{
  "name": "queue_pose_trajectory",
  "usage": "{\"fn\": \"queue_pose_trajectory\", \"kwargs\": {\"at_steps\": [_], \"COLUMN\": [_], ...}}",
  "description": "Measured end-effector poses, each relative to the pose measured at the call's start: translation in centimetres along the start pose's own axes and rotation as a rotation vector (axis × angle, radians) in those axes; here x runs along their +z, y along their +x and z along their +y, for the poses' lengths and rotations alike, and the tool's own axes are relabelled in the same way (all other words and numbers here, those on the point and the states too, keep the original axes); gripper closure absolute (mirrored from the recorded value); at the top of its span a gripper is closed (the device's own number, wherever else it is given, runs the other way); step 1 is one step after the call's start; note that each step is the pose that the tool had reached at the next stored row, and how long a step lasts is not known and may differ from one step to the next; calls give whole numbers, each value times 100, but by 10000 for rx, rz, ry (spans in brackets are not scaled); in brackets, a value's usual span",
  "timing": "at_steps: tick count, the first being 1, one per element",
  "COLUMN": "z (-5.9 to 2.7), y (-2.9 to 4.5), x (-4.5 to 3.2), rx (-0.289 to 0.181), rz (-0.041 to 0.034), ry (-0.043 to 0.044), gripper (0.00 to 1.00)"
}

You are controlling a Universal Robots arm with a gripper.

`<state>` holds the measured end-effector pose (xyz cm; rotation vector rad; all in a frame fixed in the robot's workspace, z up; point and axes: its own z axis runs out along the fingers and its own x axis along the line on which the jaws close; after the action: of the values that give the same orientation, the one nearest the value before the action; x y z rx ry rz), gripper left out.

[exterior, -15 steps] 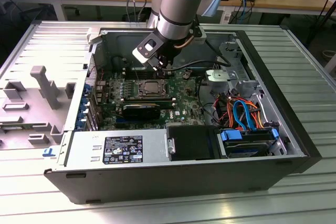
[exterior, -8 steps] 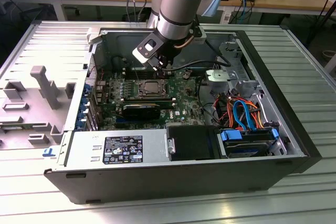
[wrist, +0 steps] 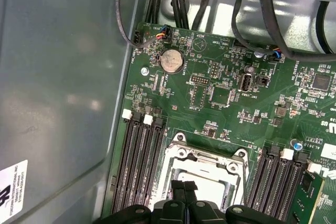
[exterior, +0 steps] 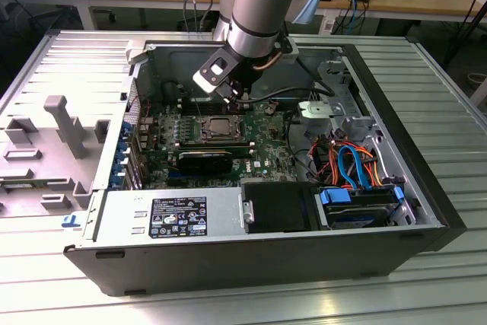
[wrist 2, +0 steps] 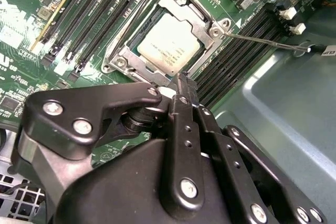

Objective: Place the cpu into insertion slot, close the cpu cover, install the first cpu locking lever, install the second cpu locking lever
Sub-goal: 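Install the first cpu locking lever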

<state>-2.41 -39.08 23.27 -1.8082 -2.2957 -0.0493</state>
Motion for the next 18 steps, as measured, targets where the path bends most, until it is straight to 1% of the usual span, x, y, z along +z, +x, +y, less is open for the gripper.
{"fn": "queue_pose_trajectory", "kwargs": {"at_steps": [6,18], "z": [0,2], "y": [0,-3], "x": [1,18], "rx": [-154,-227], "rz": [-17,-24], "ry": [31,44], "gripper": [89,89]}}
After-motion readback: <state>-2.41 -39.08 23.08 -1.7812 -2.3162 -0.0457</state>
